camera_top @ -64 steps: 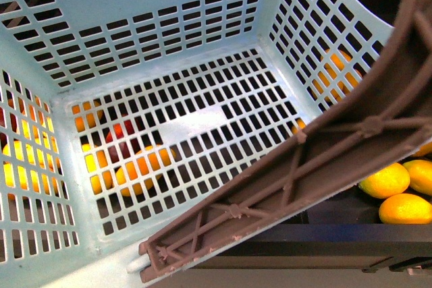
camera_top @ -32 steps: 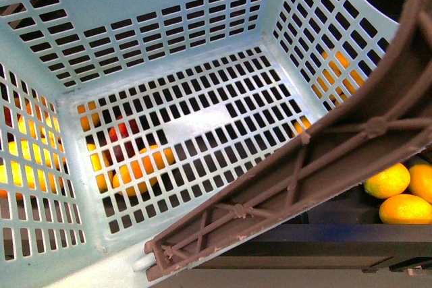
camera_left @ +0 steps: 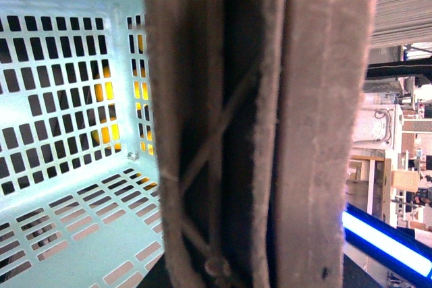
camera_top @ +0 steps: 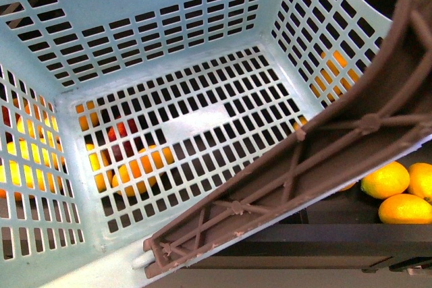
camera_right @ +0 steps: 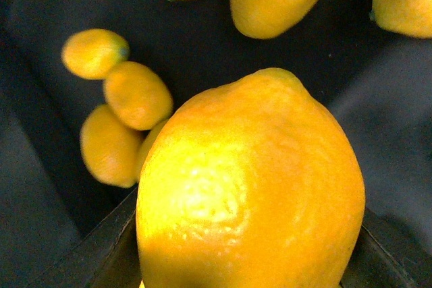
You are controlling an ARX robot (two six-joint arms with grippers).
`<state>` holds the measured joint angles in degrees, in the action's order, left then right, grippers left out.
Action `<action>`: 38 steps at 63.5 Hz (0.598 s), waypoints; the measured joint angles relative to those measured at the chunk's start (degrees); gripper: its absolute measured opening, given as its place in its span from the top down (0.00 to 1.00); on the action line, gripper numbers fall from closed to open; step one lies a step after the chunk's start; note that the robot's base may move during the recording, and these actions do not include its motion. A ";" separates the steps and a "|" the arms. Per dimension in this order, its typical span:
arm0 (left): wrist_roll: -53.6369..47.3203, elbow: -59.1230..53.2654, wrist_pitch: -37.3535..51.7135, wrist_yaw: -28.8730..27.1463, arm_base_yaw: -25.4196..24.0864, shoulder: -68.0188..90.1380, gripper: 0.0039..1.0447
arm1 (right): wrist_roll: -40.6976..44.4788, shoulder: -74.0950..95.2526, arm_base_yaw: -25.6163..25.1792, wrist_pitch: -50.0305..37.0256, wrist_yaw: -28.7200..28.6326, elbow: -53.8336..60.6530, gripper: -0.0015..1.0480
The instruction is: Pick lemon and mango into basket
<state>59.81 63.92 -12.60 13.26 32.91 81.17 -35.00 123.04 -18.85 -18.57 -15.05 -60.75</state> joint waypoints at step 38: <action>0.02 0.00 0.00 0.04 0.00 0.00 0.86 | 3.80 -56.39 24.41 7.65 -3.34 17.99 0.39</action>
<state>59.83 63.92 -12.60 13.30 32.91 81.17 -31.20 66.65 5.56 -10.92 -18.39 -42.76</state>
